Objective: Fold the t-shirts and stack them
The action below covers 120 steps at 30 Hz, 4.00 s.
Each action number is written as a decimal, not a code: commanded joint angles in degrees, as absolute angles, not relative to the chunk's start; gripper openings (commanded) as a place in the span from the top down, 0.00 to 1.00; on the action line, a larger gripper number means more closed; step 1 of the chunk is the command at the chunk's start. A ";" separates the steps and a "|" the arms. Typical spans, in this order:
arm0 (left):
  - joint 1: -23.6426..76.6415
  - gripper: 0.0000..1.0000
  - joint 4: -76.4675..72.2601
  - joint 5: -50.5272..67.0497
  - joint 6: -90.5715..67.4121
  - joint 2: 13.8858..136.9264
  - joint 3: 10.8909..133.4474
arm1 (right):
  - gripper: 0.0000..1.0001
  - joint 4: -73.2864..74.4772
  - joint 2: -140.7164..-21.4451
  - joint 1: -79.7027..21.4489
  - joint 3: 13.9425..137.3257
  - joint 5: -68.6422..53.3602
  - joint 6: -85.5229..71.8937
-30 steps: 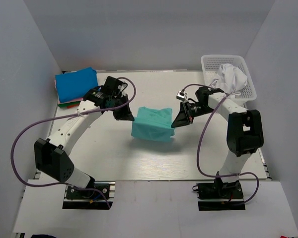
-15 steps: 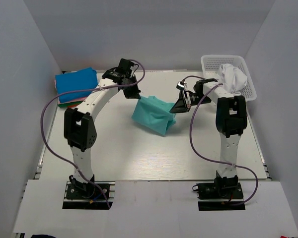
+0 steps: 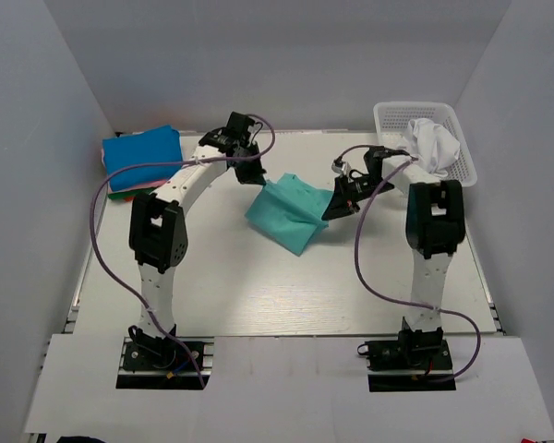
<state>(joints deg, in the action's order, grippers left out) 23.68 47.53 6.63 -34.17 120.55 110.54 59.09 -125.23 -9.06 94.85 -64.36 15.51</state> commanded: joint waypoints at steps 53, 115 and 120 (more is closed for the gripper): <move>21.18 1.00 58.09 -12.03 -53.95 80.50 69.51 | 1.00 43.77 -105.64 -27.17 79.54 -58.89 -1.31; 17.14 0.84 23.64 -3.17 -35.24 102.30 68.82 | 1.00 24.61 -120.93 -35.59 94.91 -33.72 -15.38; 17.14 1.00 22.95 -1.85 -37.78 100.47 65.57 | 1.00 15.57 -119.18 -35.07 94.40 -40.42 -20.46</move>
